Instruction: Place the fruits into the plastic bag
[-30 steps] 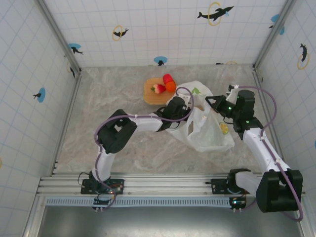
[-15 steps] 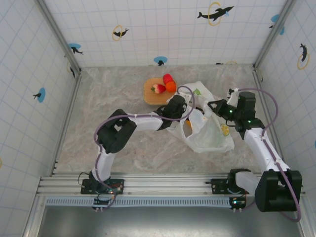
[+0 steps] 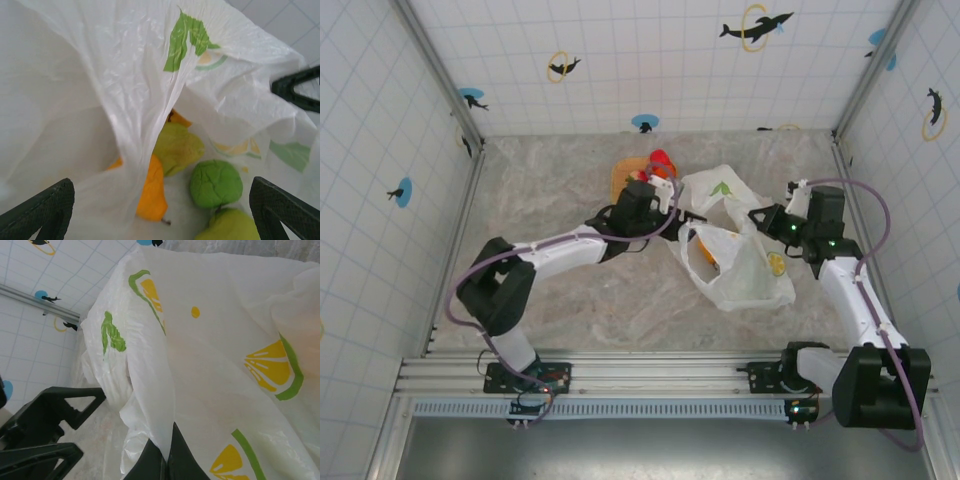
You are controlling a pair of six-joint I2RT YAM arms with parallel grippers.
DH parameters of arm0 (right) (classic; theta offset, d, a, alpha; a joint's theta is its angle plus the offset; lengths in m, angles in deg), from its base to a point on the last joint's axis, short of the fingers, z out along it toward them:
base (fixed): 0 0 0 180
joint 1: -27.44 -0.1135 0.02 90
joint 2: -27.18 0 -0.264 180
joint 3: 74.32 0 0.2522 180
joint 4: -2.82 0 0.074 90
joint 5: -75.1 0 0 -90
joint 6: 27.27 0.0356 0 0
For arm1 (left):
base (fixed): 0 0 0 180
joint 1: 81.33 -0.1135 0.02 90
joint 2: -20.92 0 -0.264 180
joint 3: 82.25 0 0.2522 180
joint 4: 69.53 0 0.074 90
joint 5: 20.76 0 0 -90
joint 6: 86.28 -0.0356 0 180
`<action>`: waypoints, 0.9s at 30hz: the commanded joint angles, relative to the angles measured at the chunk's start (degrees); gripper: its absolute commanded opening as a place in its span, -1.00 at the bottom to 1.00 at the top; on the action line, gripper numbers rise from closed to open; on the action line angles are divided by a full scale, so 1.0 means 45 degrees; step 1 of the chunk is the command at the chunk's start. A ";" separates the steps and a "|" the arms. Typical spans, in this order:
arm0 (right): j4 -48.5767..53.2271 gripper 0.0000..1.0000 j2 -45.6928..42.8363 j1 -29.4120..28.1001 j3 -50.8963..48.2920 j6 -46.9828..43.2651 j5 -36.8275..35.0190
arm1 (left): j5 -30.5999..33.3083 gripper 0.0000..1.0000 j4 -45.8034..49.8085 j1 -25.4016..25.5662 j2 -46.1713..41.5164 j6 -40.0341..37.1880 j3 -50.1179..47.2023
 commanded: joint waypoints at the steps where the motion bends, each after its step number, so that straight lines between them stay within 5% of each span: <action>1: 0.0270 -1.00 0.0091 0.0070 0.0326 -0.0347 0.0166 | -0.0101 0.83 0.1687 -0.0424 -0.1173 -0.0982 -0.0684; 8: 0.0113 -1.00 0.0242 0.0072 0.0295 -0.0342 0.0134 | 0.0573 0.82 0.1242 -0.1480 -0.2765 0.1029 -0.2817; 16: 0.0640 -1.00 0.0278 0.0090 0.0799 -0.0767 -0.0103 | 0.2295 0.83 0.1304 -0.2833 -0.2195 0.1777 -0.2334; 22: 0.0797 -1.00 0.0120 0.0226 0.0799 -0.0954 -0.0144 | 0.4979 0.84 0.2283 -0.3078 -0.0208 -0.1684 -0.0247; 27: 0.0827 -1.00 0.0158 0.0410 0.0840 -0.1067 0.0006 | 0.5394 0.88 0.2856 -0.3169 0.1811 -0.5271 0.1293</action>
